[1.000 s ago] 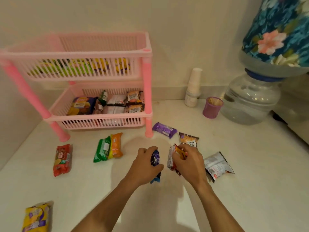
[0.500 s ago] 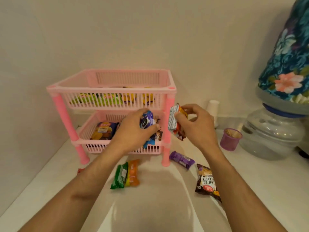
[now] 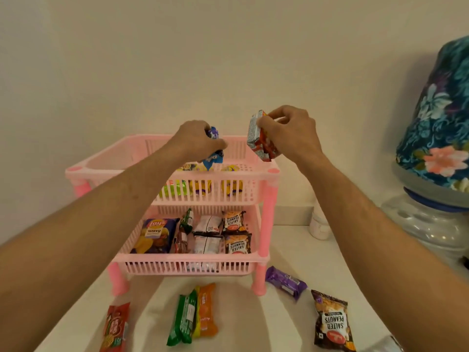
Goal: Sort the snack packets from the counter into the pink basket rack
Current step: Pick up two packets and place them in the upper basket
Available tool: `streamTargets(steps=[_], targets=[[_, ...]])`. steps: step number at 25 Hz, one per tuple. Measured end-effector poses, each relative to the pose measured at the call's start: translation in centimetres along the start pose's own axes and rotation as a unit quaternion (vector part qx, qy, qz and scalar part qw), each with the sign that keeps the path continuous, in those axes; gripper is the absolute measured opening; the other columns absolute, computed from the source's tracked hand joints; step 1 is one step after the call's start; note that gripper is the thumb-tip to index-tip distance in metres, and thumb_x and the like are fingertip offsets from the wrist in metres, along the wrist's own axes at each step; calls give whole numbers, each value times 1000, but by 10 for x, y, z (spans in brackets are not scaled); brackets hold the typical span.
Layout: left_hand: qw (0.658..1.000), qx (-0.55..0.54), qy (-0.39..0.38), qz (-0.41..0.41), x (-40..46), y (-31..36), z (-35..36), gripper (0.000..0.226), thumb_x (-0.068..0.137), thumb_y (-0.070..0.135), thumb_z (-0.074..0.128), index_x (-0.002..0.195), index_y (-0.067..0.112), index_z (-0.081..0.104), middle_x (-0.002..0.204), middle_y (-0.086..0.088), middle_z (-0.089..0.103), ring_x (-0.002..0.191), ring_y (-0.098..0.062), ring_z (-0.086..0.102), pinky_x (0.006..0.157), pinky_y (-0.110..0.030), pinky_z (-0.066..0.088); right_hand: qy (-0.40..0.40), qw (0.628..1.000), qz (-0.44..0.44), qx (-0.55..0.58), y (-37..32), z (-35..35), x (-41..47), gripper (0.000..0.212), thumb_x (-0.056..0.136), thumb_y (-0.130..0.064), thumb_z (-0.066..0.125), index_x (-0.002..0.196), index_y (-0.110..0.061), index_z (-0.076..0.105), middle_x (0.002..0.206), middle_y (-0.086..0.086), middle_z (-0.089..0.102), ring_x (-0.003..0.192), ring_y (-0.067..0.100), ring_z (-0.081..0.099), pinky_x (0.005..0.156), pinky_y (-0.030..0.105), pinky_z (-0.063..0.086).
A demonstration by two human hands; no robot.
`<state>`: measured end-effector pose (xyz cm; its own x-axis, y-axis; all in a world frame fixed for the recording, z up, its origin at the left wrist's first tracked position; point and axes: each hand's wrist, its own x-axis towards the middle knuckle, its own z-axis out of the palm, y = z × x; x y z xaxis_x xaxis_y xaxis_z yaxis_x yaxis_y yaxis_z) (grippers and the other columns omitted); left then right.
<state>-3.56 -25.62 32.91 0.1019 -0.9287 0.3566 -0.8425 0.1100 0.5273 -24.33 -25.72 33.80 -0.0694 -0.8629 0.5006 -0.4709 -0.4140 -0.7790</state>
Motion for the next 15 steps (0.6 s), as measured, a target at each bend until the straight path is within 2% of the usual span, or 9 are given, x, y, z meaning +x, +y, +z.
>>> streamTargets(steps=[3, 6, 8, 12, 15], targets=[[993, 90, -77, -14, 25, -10, 15, 40, 80, 46, 68, 83, 7, 63, 76, -7, 58, 56, -14, 48, 46, -27, 35, -21, 1000, 6, -23, -4, 19, 34, 27, 76, -47, 65, 90, -24, 70, 97, 2, 68, 84, 14, 66, 67, 28, 54], [979, 161, -124, -18, 43, -17, 37, 44, 80, 48, 69, 64, 11, 52, 63, -4, 50, 52, -15, 45, 44, -27, 31, -39, 997, 9, -60, -1, 42, 63, 28, 79, -46, 65, 90, -20, 69, 95, 3, 67, 82, 18, 67, 71, 32, 58], [971, 184, -150, -9, 51, -17, 48, 47, 80, 50, 68, 60, 13, 48, 58, -2, 48, 50, -15, 45, 43, -27, 30, -56, 994, 11, -91, 6, 59, 78, 30, 81, -45, 65, 91, -18, 69, 92, 4, 63, 81, 21, 68, 72, 36, 59], [959, 222, -173, 20, 61, -18, 64, 48, 85, 54, 60, 61, 15, 44, 61, -2, 48, 53, -15, 46, 45, -28, 31, -114, 976, -7, -185, 24, 87, 100, 34, 84, -43, 62, 96, -13, 69, 96, 8, 65, 79, 24, 67, 68, 33, 57], [955, 252, -148, 52, 64, -27, 75, 45, 93, 51, 47, 66, 16, 42, 70, -2, 39, 63, -18, 46, 56, -31, 35, -159, 957, -13, -244, 34, 105, 113, 36, 84, -39, 62, 98, -7, 68, 97, 13, 68, 75, 29, 71, 65, 38, 61]])
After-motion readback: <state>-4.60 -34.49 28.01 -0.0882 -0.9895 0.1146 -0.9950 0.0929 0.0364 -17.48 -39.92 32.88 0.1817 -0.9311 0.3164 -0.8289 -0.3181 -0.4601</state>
